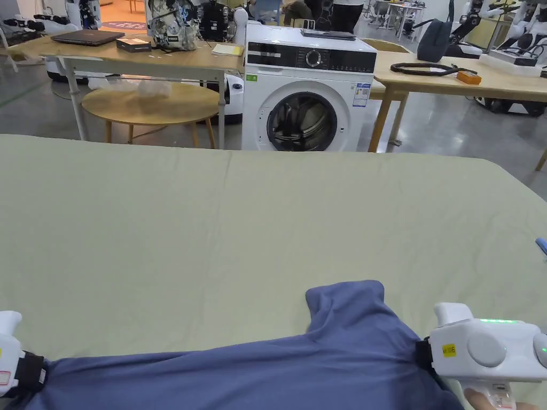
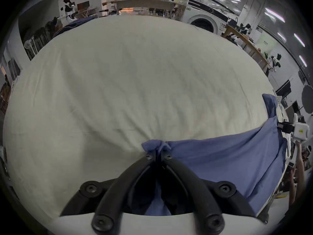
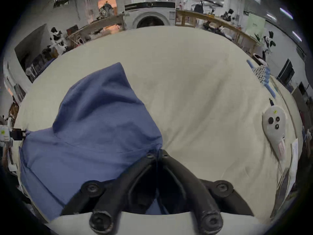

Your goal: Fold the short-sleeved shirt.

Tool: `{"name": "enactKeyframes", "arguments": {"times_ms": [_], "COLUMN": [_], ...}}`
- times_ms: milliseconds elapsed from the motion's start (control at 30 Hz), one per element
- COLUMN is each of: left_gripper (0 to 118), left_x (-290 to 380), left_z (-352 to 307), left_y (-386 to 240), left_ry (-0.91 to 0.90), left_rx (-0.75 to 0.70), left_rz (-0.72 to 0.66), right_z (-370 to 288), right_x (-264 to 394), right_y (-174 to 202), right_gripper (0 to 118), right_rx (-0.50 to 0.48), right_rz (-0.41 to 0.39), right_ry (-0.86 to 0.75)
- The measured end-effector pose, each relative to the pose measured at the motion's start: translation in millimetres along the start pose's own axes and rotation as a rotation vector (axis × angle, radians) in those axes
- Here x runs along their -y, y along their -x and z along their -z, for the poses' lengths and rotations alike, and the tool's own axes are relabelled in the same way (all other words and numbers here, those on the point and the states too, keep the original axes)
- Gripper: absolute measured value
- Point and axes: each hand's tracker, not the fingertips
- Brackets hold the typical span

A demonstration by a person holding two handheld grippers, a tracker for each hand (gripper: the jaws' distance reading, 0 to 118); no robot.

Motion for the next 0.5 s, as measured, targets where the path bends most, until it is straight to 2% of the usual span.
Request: {"name": "enactKeyframes", "arguments": {"times_ms": [67, 100, 200, 300, 400, 500], "left_gripper": [0, 0, 0, 0, 0, 0], "left_x": [2, 5, 31, 62, 112, 167], "left_z": [-7, -16, -58, -110, -151, -171], "left_y": [1, 1, -1, 11, 18, 14], "left_ry": [-0.033, -0.099, -0.234, -0.315, -0.375, -0.357], "left_rx": [-0.001, 0.005, 0.04, 0.13, 0.137, 0.148], "left_rz": [0.011, 0.015, 0.054, 0.032, 0.017, -0.002], "right_z": [-6, -32, -81, -133, -169, -191], "right_x": [0, 3, 15, 44, 91, 143], "right_y": [-6, 6, 4, -2, -14, -21], "right_gripper": [0, 0, 0, 0, 0, 0], "right_rx": [-0.023, -0.034, -0.075, -0.129, -0.102, -0.094], "right_rz": [0.019, 0.021, 0.02, 0.028, 0.047, 0.07], "right_ry": [-0.006, -0.026, -0.136, -0.228, -0.266, -0.269]}}
